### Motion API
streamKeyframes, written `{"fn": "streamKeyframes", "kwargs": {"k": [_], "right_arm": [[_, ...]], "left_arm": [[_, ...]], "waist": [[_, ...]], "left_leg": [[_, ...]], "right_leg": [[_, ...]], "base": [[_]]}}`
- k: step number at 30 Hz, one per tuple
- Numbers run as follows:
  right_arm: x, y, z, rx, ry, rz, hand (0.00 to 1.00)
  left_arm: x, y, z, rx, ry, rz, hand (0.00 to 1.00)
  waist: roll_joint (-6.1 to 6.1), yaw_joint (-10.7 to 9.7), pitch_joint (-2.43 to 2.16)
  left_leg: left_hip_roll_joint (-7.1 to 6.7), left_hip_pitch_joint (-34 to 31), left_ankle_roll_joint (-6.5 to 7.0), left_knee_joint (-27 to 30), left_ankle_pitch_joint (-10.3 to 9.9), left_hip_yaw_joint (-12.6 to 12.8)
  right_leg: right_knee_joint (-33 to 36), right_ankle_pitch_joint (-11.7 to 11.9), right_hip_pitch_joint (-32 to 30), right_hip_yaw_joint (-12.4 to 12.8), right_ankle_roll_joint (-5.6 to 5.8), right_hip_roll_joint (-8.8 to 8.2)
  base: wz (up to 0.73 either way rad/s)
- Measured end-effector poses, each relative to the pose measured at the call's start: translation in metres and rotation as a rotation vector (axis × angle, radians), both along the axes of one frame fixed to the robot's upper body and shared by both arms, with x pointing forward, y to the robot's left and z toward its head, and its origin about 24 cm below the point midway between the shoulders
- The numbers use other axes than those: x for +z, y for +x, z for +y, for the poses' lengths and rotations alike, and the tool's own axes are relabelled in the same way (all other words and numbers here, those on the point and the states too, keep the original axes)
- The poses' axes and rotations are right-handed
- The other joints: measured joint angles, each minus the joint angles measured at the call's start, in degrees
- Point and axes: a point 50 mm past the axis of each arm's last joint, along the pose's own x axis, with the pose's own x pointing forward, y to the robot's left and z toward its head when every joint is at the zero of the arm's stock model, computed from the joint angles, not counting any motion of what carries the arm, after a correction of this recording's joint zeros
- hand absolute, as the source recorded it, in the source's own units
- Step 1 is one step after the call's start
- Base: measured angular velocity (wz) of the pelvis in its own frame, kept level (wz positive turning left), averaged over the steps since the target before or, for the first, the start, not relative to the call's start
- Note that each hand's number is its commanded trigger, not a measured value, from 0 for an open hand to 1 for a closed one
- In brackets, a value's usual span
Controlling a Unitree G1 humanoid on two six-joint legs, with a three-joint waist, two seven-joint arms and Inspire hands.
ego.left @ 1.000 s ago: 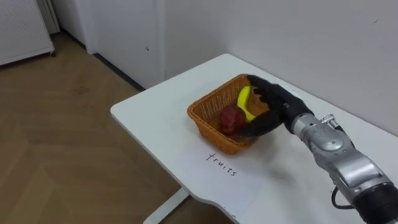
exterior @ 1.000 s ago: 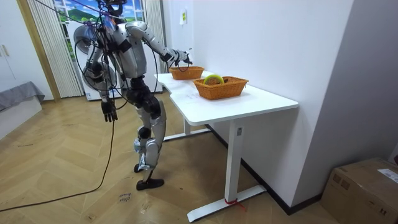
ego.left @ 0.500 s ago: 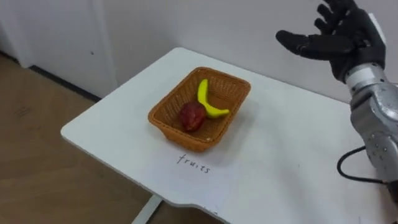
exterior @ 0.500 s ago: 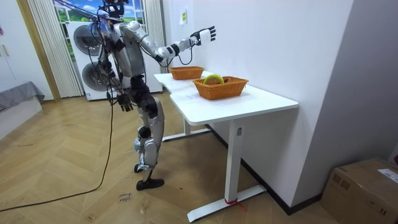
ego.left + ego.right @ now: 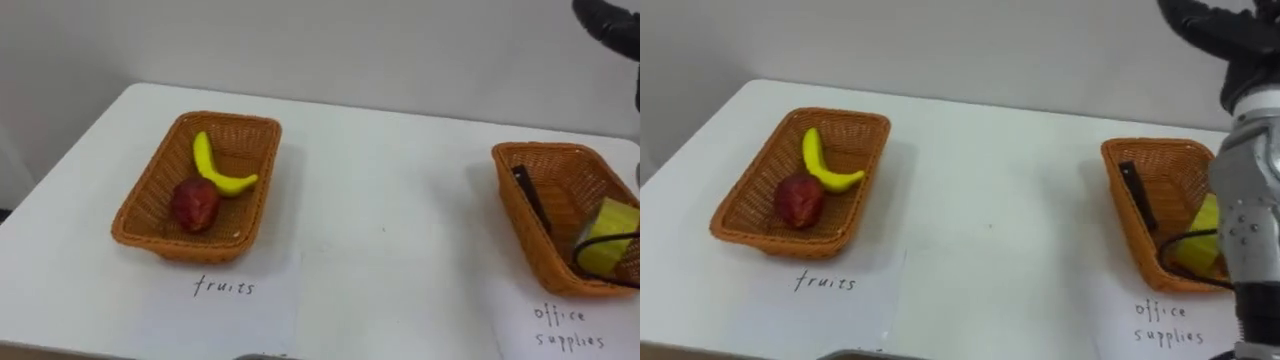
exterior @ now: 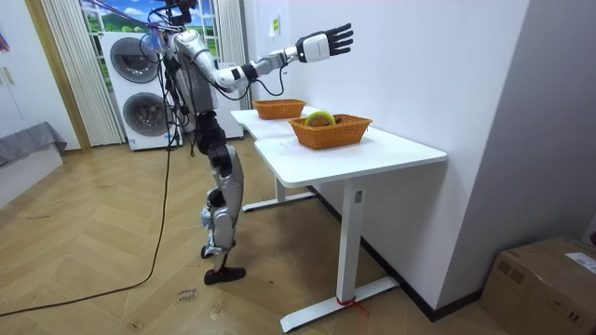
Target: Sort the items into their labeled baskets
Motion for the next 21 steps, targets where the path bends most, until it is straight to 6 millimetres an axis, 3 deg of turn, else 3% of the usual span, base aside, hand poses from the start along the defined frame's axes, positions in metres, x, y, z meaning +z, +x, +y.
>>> {"fn": "streamKeyframes", "kwargs": {"k": [8, 11, 14, 16, 21], "right_arm": [[-0.001, -0.027, -0.034, -0.202, -0.023, 0.029, 0.00], [0.001, -0.030, -0.037, -0.246, -0.042, 0.032, 0.00], [-0.002, -0.037, -0.043, -0.275, -0.040, 0.043, 0.00], [-0.006, -0.049, -0.053, -0.316, -0.049, 0.059, 0.00], [-0.015, -0.073, -0.070, -0.442, -0.030, 0.093, 0.00]], "left_arm": [[0.001, 0.004, 0.002, 0.007, 0.017, -0.022, 0.00], [0.003, 0.007, 0.006, 0.025, 0.043, -0.048, 0.00], [0.004, 0.010, 0.009, 0.031, 0.064, -0.073, 0.00], [0.005, 0.010, 0.010, 0.033, 0.072, -0.077, 0.00], [0.004, 0.003, 0.009, 0.034, 0.070, -0.059, 0.00]], "waist": [[-0.11, -3.9, 0.14], [-0.81, -4.7, 0.17], [-2.35, -5.0, 0.17], [-2.99, -5.3, -0.02], [-3.52, -6.2, 0.18]], "left_leg": [[1.19, 0.6, -0.92, -0.7, -0.3, 3.0], [1.73, 0.5, -1.30, -1.1, -0.2, 4.1], [2.19, 0.5, -1.79, -1.1, -0.4, 4.8], [2.46, 0.5, -1.96, -0.9, -0.3, 4.9], [3.08, 0.4, -2.22, -0.8, -0.4, 5.6]], "right_leg": [[0.2, 0.3, -1.3, 1.2, -0.52, 1.17], [0.3, 0.6, -2.1, 2.2, -1.01, 1.80], [0.2, 0.8, -2.5, 2.3, -1.41, 2.38], [0.1, 1.0, -2.5, 2.4, -1.66, 2.67], [0.0, 1.1, -2.8, 2.8, -1.81, 3.01]], "base": [[-0.23], [-0.24], [-0.16], [-0.03], [-0.07]]}}
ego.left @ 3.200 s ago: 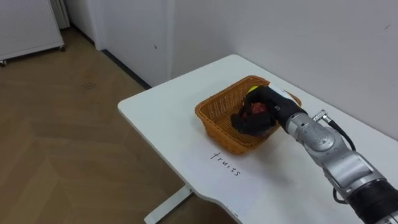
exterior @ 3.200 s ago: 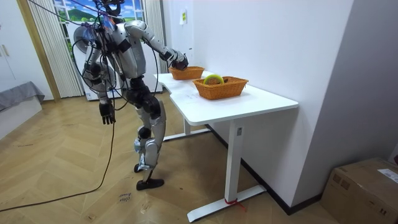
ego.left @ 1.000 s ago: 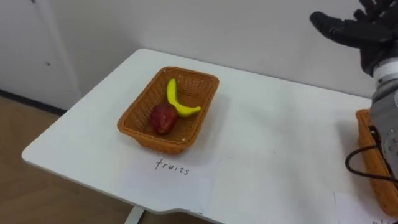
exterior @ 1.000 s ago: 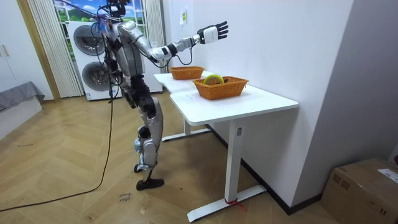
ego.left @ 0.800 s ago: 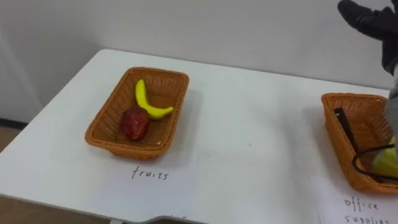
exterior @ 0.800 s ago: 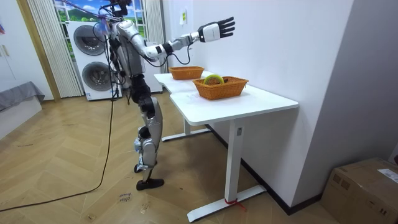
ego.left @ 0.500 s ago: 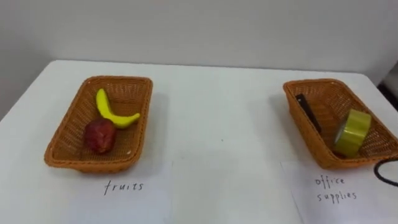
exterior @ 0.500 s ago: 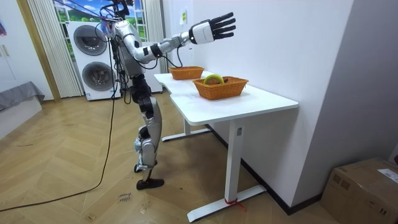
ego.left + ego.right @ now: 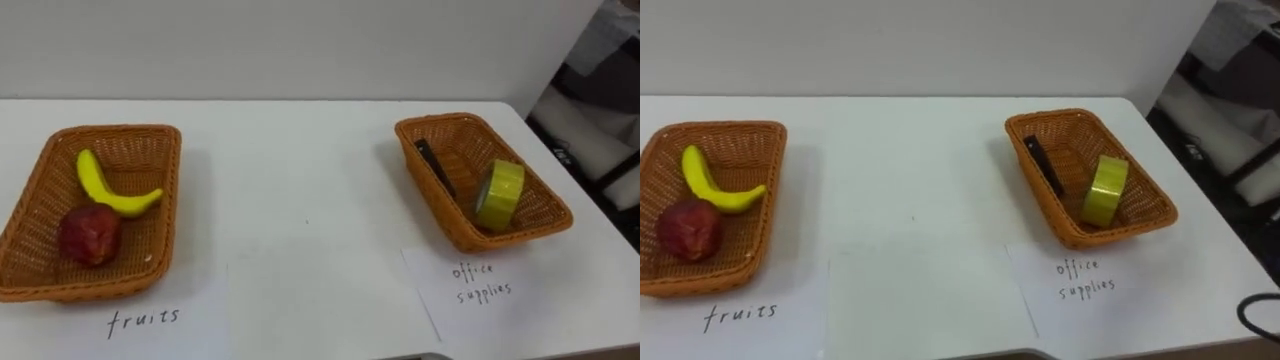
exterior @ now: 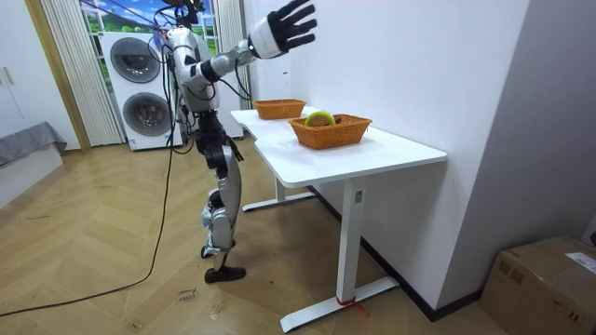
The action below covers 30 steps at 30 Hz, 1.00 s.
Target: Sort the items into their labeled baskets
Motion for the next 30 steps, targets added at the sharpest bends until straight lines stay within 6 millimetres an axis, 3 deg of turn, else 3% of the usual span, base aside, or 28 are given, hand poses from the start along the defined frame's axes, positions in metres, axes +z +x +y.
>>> {"fn": "streamKeyframes", "kwargs": {"k": [7, 11, 17, 19, 22, 27, 30], "right_arm": [[-0.030, -0.035, -0.011, -0.084, 0.003, 0.140, 0.00], [-0.049, -0.046, -0.019, -0.125, 0.137, 0.146, 0.00], [-0.109, -0.087, -0.027, -0.281, 0.367, 0.259, 0.00], [-0.137, -0.110, -0.023, -0.340, 0.440, 0.341, 0.00], [-0.164, -0.137, -0.015, -0.410, 0.522, 0.410, 0.00], [-0.198, -0.165, 0.004, -0.485, 0.623, 0.498, 0.00], [-0.221, -0.182, 0.018, -0.503, 0.679, 0.589, 0.00]], "left_arm": [[0.000, 0.004, 0.001, -0.002, 0.013, -0.013, 0.00], [0.000, 0.005, 0.001, -0.003, 0.018, -0.018, 0.00], [0.000, 0.005, 0.001, -0.003, 0.019, -0.021, 0.00], [-0.001, 0.005, 0.000, -0.004, 0.016, -0.018, 0.00], [-0.001, 0.007, 0.000, 0.003, 0.026, -0.030, 0.00], [-0.002, 0.007, -0.003, 0.020, 0.005, -0.045, 0.00], [-0.005, 0.006, -0.006, 0.019, -0.006, -0.043, 0.00]], "waist": [[1.48, -0.5, 0.05], [2.51, -0.9, 0.02], [2.55, -1.4, -0.03], [2.30, -1.7, -0.02], [2.39, -1.6, 0.03], [3.38, -1.3, 0.31], [3.38, -1.3, 0.31]], "left_leg": [[0.37, 0.0, -0.36, -0.1, -0.2, 1.5], [0.99, 0.0, -0.62, -0.1, -0.4, 2.7], [1.01, -0.1, -1.02, -0.4, -0.4, 3.5], [1.07, 0.0, -1.13, -0.2, -0.3, 3.7], [1.16, 0.0, -1.25, -0.1, -0.4, 3.9], [1.19, 0.2, -1.39, -0.2, -0.5, 4.2], [1.10, 0.4, -1.42, -0.5, -0.5, 4.1]], "right_leg": [[-0.6, 0.4, -0.6, 0.8, -0.59, 0.59], [-0.5, 0.5, -1.2, 2.2, -0.80, 1.09], [-0.6, 0.2, -1.5, 2.7, -1.26, 1.49], [-0.6, 0.1, -1.6, 2.9, -1.43, 1.60], [-0.7, 0.1, -1.7, 3.0, -1.47, 1.71], [-0.1, 0.1, -2.5, 3.8, -1.50, 1.85], [0.1, -0.2, -2.5, 3.8, -1.65, 1.86]], "base": [[-0.12], [-0.18], [-0.06], [0.00], [-0.03], [-0.11], [-0.06]]}}
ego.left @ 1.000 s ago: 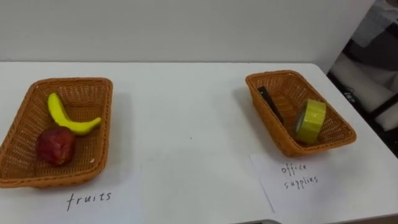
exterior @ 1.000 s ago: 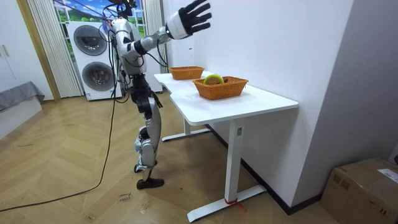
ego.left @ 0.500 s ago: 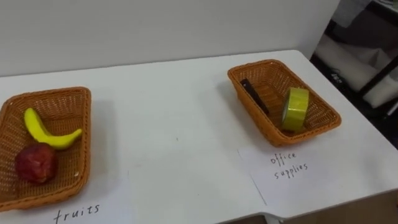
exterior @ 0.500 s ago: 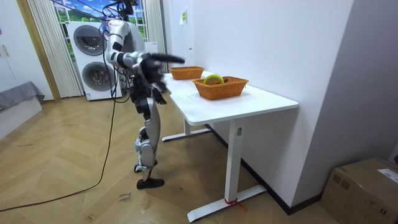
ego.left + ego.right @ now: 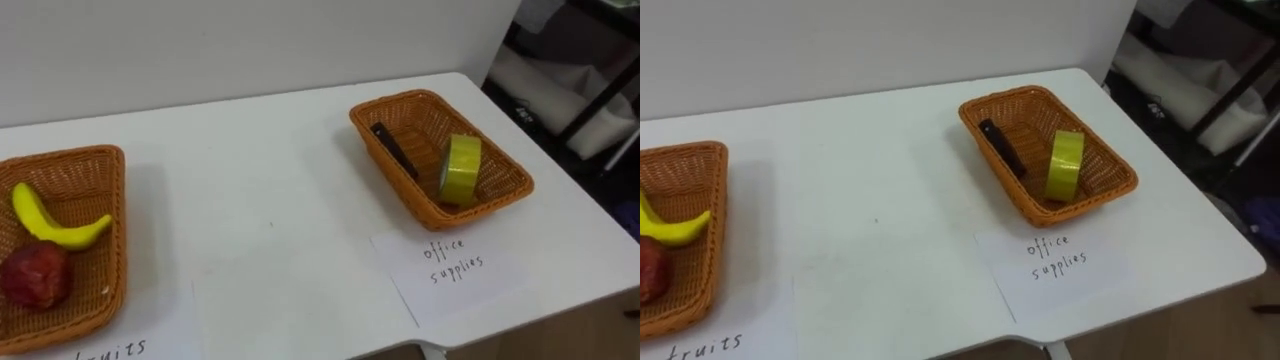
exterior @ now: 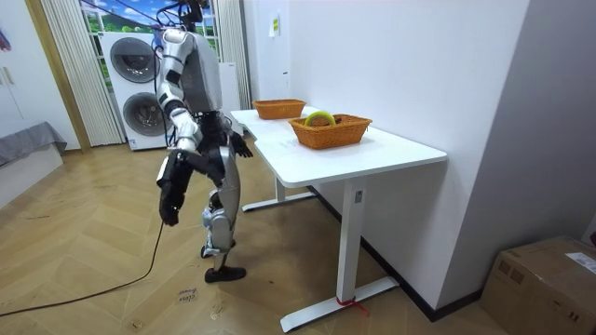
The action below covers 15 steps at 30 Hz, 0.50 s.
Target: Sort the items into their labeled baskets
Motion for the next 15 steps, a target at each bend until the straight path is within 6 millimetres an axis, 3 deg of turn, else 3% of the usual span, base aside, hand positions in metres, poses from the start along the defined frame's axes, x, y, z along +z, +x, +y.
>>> {"fn": "streamKeyframes", "kwargs": {"k": [6, 10, 15], "right_arm": [[-0.044, -0.036, 0.046, 0.086, 0.194, 0.144, 0.00], [-0.066, -0.063, 0.077, 0.194, 0.349, 0.238, 0.00], [-0.079, -0.063, 0.105, 0.480, 0.475, 0.283, 0.00]], "left_arm": [[-0.010, -0.013, -0.013, 0.058, -0.045, 0.054, 0.00], [-0.015, -0.020, -0.021, 0.066, -0.065, 0.098, 0.00], [-0.017, -0.022, -0.026, 0.057, -0.062, 0.110, 0.00]], "waist": [[0.93, 0.6, -0.12], [2.31, 2.6, -0.46], [2.97, 4.5, -0.29]], "left_leg": [[0.04, 0.6, -0.29, -0.2, -0.2, -0.2], [-0.06, 1.9, -0.34, -0.8, -0.3, -0.3], [-0.10, 2.3, -0.34, -0.7, -0.3, -0.4]], "right_leg": [[0.1, -0.5, 0.1, 0.4, -0.24, 0.19], [0.1, -0.6, 0.7, 0.6, -0.24, 0.27], [0.0, -0.6, 0.9, 1.2, -0.24, 0.36]], "base": [[-0.05], [-0.07], [-0.06]]}}
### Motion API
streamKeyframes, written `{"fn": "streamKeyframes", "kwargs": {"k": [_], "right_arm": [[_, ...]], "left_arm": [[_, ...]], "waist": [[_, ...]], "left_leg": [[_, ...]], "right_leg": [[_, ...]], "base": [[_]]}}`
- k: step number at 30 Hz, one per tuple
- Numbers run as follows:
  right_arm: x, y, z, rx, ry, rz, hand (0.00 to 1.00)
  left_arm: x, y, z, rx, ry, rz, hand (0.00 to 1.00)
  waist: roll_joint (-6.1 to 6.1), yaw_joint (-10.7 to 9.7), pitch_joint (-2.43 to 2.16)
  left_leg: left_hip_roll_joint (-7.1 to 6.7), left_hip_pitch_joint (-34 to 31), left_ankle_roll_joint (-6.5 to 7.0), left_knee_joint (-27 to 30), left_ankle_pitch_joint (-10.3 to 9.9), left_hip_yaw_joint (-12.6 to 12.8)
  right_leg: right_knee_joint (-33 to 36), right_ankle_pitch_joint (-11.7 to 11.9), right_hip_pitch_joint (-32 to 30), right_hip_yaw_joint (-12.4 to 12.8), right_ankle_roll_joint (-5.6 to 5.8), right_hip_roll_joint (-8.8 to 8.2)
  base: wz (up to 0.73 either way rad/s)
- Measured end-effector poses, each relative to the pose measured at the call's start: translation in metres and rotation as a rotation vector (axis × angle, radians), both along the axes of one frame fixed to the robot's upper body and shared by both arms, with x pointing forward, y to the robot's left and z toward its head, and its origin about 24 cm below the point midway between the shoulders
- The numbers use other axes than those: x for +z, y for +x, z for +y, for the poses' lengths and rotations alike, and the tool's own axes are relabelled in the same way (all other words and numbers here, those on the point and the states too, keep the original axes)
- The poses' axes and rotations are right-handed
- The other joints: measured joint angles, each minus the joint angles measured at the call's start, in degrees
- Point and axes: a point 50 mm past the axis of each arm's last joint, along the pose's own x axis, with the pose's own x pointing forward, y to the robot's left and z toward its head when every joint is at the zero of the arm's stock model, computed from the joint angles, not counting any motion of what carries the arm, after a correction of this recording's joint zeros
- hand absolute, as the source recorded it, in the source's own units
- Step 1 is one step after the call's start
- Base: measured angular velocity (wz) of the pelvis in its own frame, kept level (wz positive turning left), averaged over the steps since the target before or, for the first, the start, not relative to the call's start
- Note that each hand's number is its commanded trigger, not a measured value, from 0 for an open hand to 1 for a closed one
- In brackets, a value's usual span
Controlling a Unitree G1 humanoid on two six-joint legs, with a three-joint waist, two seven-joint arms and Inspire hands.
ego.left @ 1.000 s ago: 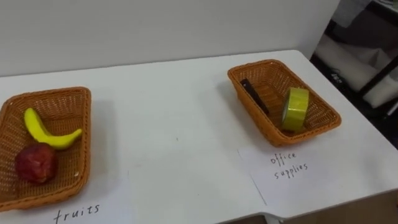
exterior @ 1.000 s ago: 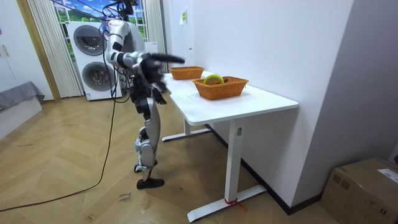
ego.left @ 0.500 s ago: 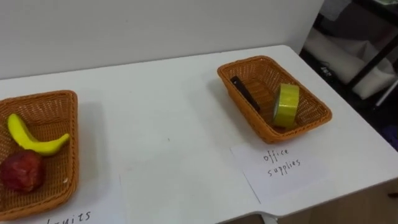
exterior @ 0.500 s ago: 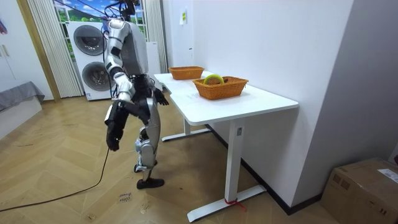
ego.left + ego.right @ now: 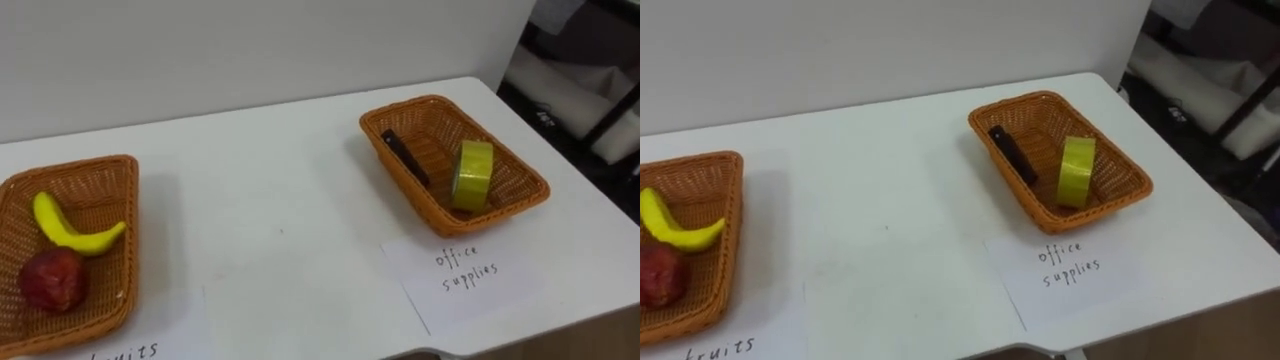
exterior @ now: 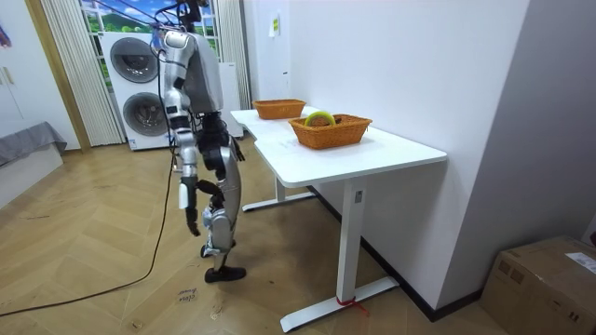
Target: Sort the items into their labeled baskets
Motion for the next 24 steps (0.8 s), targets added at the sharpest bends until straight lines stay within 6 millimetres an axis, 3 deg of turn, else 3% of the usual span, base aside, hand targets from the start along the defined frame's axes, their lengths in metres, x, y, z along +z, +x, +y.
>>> {"fn": "streamKeyframes", "kwargs": {"k": [5, 7, 10, 15, 24], "right_arm": [[-0.008, 0.017, 0.022, 0.296, 0.129, -0.024, 0.00], [-0.010, 0.035, 0.031, 0.460, 0.177, -0.047, 0.00], [-0.010, 0.046, 0.030, 0.573, 0.190, -0.063, 0.00], [-0.009, 0.058, 0.029, 0.671, 0.200, -0.075, 0.00], [-0.009, 0.056, 0.030, 0.675, 0.217, -0.081, 0.00]], "left_arm": [[-0.004, -0.001, -0.010, 0.009, -0.028, 0.012, 0.00], [-0.006, -0.001, -0.016, -0.014, -0.048, 0.032, 0.00], [-0.008, -0.002, -0.019, -0.030, -0.067, 0.056, 0.00], [-0.010, -0.003, -0.025, -0.056, -0.102, 0.082, 0.00], [-0.011, 0.001, -0.026, -0.072, -0.125, 0.087, 0.00]], "waist": [[0.25, 1.9, 0.04], [0.61, 2.3, 0.08], [0.84, 3.5, 0.12], [0.84, 4.1, 0.15], [0.53, 4.5, 0.37]], "left_leg": [[-0.02, -0.2, 0.10, 0.2, -0.1, -0.9], [0.01, -0.6, 0.14, 0.8, -0.2, -1.7], [0.13, -0.9, 0.08, 1.2, -0.2, -2.2], [0.19, -1.6, 0.04, 1.4, -0.2, -3.2], [0.08, -2.8, -0.04, 2.0, -0.3, -5.0]], "right_leg": [[0.1, 0.0, 0.3, -0.7, 0.00, -0.13], [0.1, 0.0, 0.2, -1.1, -0.01, -0.18], [0.0, 0.0, 0.3, -1.6, -0.11, -0.15], [-0.1, -0.2, 0.4, -2.7, -0.31, -0.25], [-1.0, -0.2, 0.4, -4.3, -0.28, -0.50]], "base": [[0.05], [0.11], [0.10], [0.10], [0.08]]}}
